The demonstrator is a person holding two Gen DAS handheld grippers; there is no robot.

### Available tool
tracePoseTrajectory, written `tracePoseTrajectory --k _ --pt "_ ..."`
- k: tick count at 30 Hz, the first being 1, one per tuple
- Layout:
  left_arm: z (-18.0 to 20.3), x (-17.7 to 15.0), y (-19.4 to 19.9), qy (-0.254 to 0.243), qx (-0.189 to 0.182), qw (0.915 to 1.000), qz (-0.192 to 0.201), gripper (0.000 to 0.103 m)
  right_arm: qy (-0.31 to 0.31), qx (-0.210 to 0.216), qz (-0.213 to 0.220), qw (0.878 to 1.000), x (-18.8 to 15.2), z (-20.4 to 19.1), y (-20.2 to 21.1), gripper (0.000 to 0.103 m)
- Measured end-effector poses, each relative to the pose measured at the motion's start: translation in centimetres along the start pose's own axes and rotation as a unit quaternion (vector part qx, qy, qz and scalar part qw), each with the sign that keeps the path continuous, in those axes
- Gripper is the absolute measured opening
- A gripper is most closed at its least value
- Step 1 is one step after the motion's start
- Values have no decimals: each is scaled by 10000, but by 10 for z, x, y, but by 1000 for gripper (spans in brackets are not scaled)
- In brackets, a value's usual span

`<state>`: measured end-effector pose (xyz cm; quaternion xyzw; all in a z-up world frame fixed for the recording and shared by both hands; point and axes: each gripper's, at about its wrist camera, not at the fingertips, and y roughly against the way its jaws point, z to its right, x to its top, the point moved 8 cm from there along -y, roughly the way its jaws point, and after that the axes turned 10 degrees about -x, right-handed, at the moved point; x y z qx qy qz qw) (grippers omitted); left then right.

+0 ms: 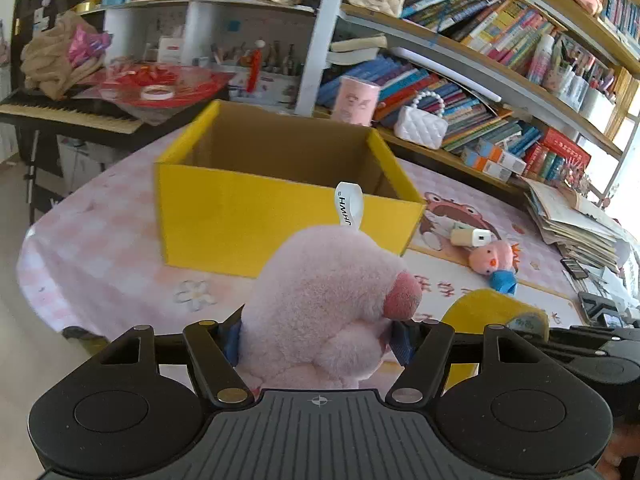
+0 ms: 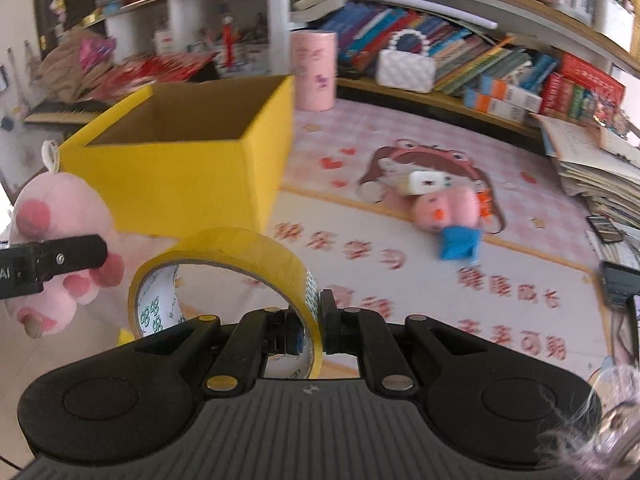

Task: Organize objects
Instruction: 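Carry the tape roll and pig plush in both grippers over the yellow box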

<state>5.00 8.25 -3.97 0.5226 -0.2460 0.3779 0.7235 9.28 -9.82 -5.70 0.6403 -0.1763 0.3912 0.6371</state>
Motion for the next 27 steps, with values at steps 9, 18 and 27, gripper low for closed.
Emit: tracePoseTrajectory --k 9,18,27 --pt "-32 -11 33 -5 -1 10000 41 67 124 123 -21 9998 -17 -50 23 8" --pt "-48 -13 52 -55 -117 9999 106 67 147 103 34 9998 -27 -77 42 8" --pt "-52 -14 65 -76 -235 9995 188 67 241 72 40 9997 -32 -90 56 8"
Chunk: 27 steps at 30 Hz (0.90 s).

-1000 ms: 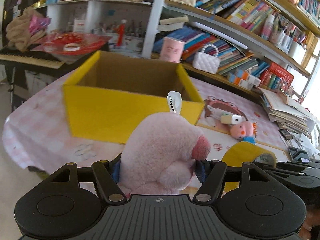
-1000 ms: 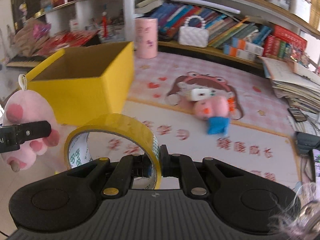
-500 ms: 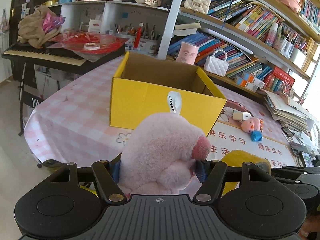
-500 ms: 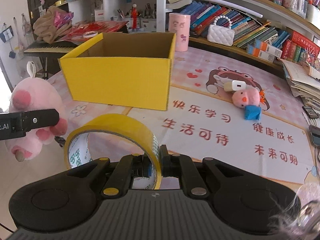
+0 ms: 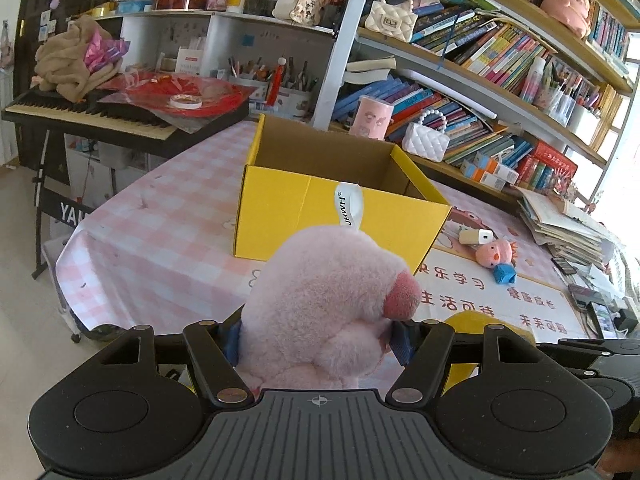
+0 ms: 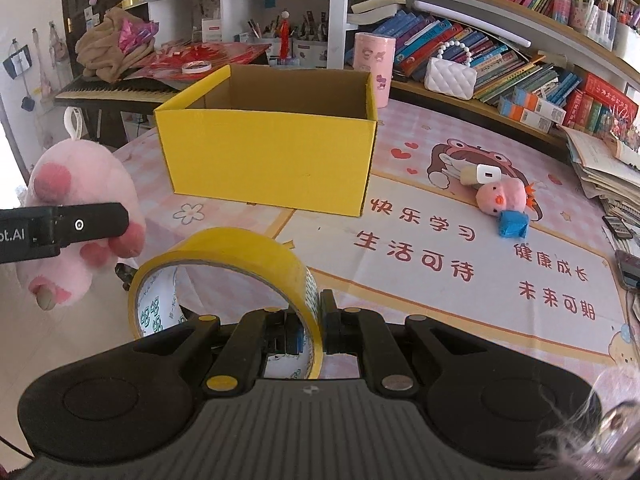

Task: Organize objects
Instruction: 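Carry the tape roll and pig plush in both grippers over the yellow box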

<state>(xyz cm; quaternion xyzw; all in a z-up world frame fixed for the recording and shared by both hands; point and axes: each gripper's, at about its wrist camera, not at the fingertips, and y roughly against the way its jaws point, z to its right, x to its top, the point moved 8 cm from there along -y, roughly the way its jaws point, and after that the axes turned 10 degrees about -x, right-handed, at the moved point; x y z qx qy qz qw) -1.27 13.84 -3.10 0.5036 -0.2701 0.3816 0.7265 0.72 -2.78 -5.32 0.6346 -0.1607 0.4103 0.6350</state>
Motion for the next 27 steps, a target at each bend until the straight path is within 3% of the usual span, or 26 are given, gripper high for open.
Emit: tracePoseTrajectory --k 9,15,21,27 --pt "-3 3 6 -46 -43 9999 99 67 93 31 33 9999 -2 -10 6 8" --pt "4 25 6 -191 -129 9988 442 67 54 8 186 9998 12 -7 4 8" --pt "12 68 -1 -350 -184 9952 899 68 -312 73 384 9987 55 7 -9 8" --pt "14 112 -17 -473 -78 9911 1242 68 -681 160 825 9941 123 22 -34 8"
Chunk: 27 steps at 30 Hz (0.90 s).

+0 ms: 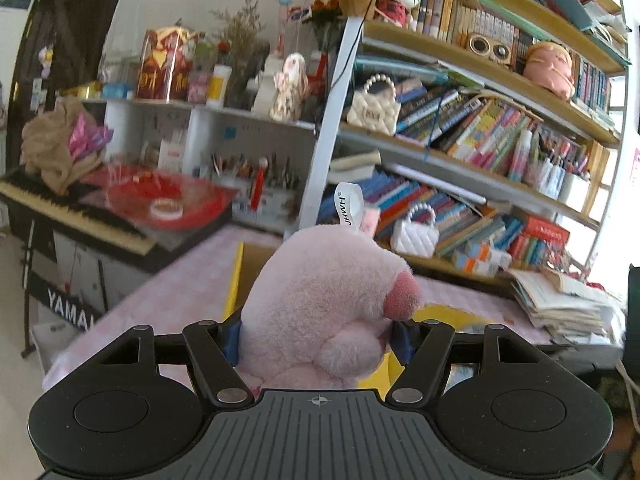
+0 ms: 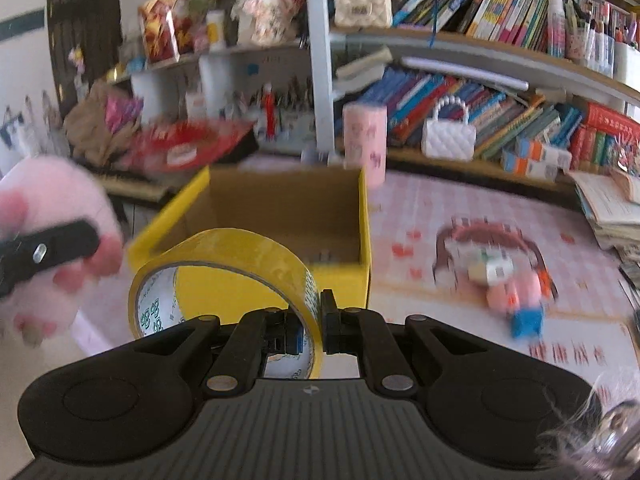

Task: Organize objects
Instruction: 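Carry the tape roll and pig plush in both grippers over the yellow box, then lower the tape roll and pig plush into the yellow box and open both grippers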

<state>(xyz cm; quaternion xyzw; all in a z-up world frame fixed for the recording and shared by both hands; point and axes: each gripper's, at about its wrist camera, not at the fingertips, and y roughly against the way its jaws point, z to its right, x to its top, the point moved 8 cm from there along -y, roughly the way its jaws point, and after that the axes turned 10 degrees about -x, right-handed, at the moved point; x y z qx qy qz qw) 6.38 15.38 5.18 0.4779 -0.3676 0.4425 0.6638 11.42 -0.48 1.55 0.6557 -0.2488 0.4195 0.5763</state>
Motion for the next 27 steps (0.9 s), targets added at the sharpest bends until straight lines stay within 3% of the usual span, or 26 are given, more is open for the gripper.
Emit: tracePoseTrajectory --k 6,11,14,18,27 --pt "-5 22 -51 -94 124 9999 -17 68 144 69 328 9993 58 -3 -50 8" --pt "-13 21 -98 16 290 9991 -312 68 406 58 197 9990 80 1 -100 8" --pt "-19 17 -122 142 328 9981 -499 68 509 46 77 9987 82 2 -125 8" --pt "-24 6 -150 -40 520 9951 -845 68 813 50 -237 9964 79 -2 -162 8" --pt "-37 -18 -184 -153 770 9851 -1528 69 1847 116 -771 9797 72 -23 -213 10"
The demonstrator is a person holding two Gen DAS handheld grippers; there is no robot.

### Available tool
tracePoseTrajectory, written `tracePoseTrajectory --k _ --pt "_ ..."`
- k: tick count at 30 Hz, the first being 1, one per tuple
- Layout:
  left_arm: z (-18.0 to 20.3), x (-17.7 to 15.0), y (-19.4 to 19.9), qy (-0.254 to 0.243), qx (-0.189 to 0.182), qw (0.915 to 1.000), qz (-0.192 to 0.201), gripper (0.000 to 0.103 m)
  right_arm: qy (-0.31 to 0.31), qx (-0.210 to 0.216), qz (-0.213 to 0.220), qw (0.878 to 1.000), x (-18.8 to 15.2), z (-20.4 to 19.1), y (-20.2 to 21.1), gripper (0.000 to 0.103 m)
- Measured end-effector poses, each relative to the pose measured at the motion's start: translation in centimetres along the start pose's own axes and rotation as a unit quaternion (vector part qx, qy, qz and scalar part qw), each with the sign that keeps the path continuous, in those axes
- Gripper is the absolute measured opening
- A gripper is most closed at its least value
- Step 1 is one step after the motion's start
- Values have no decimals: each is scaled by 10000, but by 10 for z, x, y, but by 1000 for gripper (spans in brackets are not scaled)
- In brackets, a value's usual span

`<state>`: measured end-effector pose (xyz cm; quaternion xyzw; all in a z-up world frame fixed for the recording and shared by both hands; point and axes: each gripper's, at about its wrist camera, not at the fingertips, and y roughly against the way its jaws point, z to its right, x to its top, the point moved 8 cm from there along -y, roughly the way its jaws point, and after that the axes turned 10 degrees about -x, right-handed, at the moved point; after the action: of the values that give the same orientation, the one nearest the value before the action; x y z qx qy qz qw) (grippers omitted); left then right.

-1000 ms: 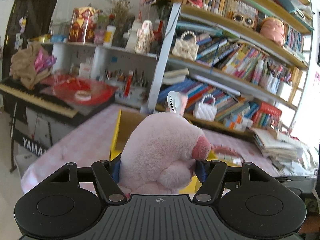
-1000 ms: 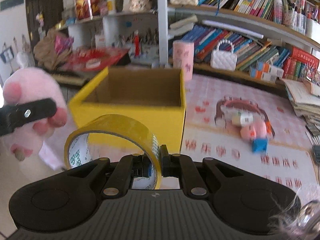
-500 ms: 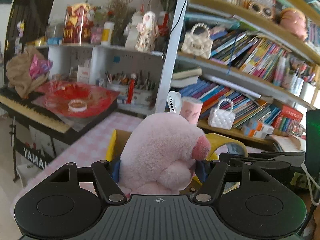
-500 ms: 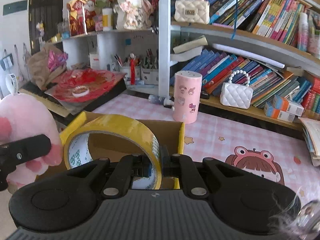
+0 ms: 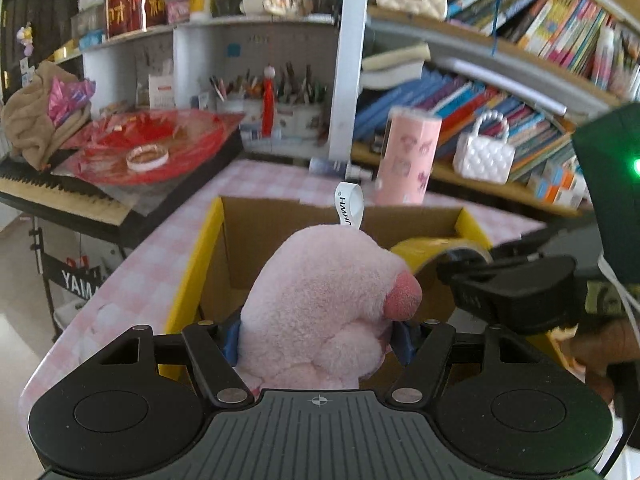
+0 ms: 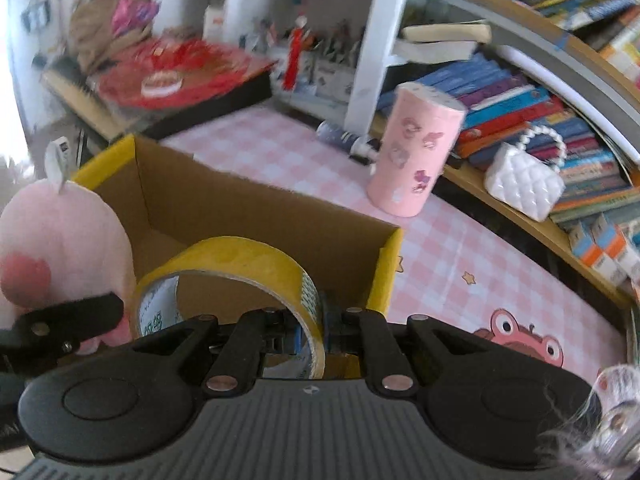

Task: Organize objects
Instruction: 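Lower the tape roll and pig plush into the yellow box and open both grippers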

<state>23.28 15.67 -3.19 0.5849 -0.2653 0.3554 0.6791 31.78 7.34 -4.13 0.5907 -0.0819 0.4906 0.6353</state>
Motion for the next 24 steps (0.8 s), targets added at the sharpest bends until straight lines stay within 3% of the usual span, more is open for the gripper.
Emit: tracePoseTrajectory --k 7,11,16,19,24 --pt "1 -12 -19 -154 56 9984 -533 70 532 95 -407 9977 0 -13 -27 9" --pt "2 -21 -22 -59 -56 9976 -687 72 940 51 -359 9949 0 -22 -31 14" --pt "6 -24 -15 -83 -94 9979 -639 75 1080 142 -364 9934 -4 -30 -31 15" --pt "6 -19 -8 -104 13 9988 -482 84 1016 124 -281 9943 -2 -29 -25 28" --pt "3 -11 15 -40 -40 9998 -171 88 892 234 -147 9956 -2 -27 -7 32"
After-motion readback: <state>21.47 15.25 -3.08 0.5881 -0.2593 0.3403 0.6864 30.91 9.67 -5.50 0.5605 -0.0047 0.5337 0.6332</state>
